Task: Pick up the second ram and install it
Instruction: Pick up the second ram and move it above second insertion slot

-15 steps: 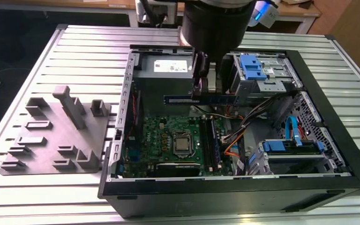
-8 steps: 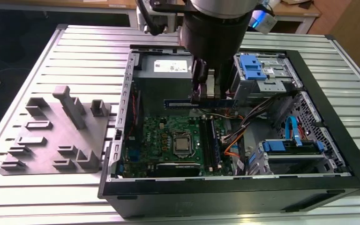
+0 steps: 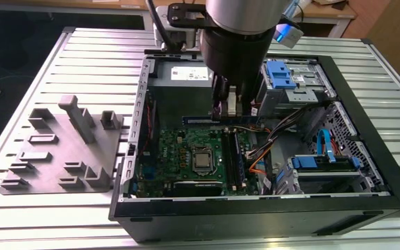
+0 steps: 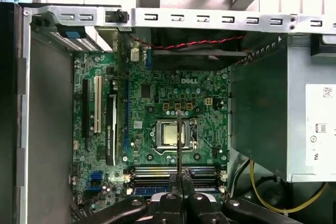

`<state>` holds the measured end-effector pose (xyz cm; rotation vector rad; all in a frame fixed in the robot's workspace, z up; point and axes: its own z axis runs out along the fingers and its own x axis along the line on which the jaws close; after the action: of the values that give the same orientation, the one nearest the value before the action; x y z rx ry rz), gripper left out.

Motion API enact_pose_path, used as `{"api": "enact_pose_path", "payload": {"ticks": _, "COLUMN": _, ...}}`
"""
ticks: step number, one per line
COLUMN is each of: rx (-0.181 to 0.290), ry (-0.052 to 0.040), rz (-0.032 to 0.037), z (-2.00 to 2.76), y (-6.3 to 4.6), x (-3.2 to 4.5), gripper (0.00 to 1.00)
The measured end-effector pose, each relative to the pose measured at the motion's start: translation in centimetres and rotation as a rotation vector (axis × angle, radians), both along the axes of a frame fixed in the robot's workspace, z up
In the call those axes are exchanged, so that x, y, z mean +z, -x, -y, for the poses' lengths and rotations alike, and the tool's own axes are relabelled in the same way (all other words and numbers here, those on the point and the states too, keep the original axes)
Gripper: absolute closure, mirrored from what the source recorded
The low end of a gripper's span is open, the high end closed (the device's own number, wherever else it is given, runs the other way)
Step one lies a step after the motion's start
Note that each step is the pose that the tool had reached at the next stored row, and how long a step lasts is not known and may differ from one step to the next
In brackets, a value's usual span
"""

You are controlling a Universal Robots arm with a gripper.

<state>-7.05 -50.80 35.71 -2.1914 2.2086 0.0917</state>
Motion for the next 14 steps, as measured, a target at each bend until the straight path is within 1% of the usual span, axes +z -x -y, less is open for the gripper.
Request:
{"api": "enact_pose_path", "payload": {"ticks": 8, "rx": 0.0, "ry": -0.0001, "rz": 0.0, "z": 0.0, "y": -0.01, "x": -0.71, "gripper": 0.92}}
{"api": "enact_pose_path", "payload": {"ticks": 14, "rx": 0.0, "ry": -0.0001, "rz": 0.0, "z": 0.0, "y": -0.01, "x": -0.77, "gripper": 0.92}}
